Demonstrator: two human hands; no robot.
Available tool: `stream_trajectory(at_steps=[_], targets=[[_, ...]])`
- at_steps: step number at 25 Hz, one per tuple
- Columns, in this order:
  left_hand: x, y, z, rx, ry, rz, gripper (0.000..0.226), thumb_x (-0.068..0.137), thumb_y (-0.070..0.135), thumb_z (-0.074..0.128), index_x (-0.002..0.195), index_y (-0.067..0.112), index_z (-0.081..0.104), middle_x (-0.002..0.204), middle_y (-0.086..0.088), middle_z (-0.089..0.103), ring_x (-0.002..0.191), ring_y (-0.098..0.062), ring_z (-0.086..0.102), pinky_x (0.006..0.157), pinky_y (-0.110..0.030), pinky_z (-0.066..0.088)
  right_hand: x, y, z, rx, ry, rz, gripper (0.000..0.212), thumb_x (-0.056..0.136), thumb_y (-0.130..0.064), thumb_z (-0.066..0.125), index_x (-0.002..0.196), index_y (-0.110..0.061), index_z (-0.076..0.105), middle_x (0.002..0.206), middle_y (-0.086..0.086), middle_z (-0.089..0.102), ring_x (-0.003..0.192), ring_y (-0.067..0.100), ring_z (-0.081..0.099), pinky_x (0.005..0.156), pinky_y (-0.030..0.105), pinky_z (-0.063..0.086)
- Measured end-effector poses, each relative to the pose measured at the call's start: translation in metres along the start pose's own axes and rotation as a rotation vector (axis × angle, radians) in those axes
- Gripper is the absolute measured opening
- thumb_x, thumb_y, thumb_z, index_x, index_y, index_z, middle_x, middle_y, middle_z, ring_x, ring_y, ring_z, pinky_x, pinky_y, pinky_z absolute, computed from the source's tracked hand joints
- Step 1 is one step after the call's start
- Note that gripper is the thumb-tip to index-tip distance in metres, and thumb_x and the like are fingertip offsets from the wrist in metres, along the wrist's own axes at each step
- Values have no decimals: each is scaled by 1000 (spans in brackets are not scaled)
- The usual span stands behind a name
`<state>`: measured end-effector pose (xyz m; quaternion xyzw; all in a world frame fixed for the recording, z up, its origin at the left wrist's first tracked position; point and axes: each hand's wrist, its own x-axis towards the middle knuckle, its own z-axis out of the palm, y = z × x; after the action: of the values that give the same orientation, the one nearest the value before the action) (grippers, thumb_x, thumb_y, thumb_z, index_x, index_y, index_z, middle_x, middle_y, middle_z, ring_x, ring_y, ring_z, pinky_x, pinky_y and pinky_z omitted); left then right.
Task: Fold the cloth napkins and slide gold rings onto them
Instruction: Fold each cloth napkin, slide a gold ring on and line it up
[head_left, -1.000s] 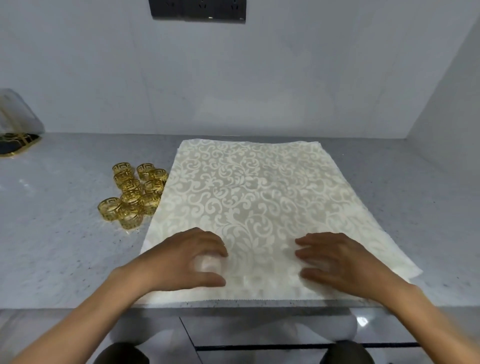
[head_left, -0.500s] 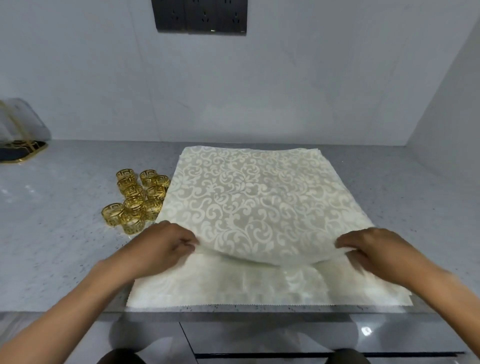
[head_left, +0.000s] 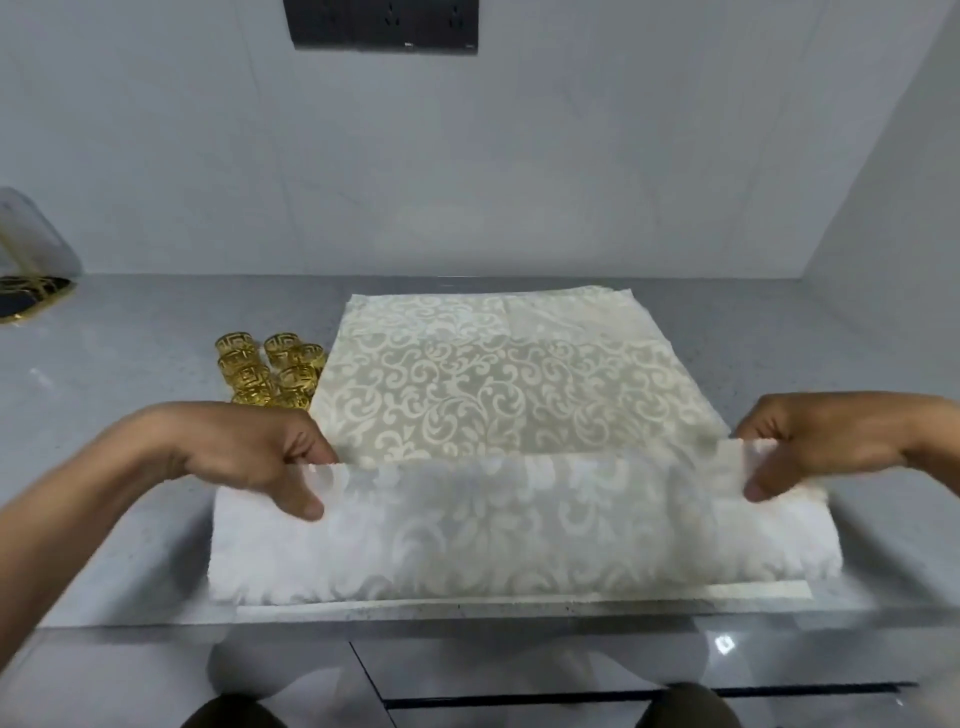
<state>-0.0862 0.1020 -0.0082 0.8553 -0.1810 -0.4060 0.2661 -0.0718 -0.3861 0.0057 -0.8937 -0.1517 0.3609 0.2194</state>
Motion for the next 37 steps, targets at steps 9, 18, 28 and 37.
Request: stream_trajectory(at_steps=[9, 18, 28, 37], targets=[[111, -39, -86, 144, 689, -110, 15, 87, 20, 70, 101, 23, 76, 101, 3, 74, 86, -11, 67, 67, -20, 51, 117, 56, -40, 361, 610, 160, 14, 81, -3, 76, 95, -4, 75, 88, 17, 75, 78, 29, 71, 75, 35, 56], [95, -25, -22, 410, 865, 326, 38, 83, 61, 58, 113, 37, 65, 117, 22, 65, 104, 1, 61, 93, -22, 46, 124, 24, 18, -196, 1012, -176, 57, 89, -47, 65, 140, -31, 46, 144, -12, 46, 123, 9, 48, 101, 30, 40], [67, -24, 71, 643, 817, 328, 46, 99, 49, 33, 100, 32, 76, 112, 17, 71, 95, -7, 70, 67, -29, 60, 78, 10, 97, -566, 888, -418, 40, 98, -40, 41, 108, -20, 75, 105, -7, 74, 93, 13, 71, 79, 27, 58], [51, -10, 66, 603, 673, 164, 60, 90, 61, 20, 114, 35, 69, 117, 23, 66, 104, -3, 63, 84, -31, 54, 65, -3, 82, -394, 643, -380, 33, 99, -47, 42, 110, -34, 70, 116, -20, 67, 103, 6, 63, 85, 28, 51]])
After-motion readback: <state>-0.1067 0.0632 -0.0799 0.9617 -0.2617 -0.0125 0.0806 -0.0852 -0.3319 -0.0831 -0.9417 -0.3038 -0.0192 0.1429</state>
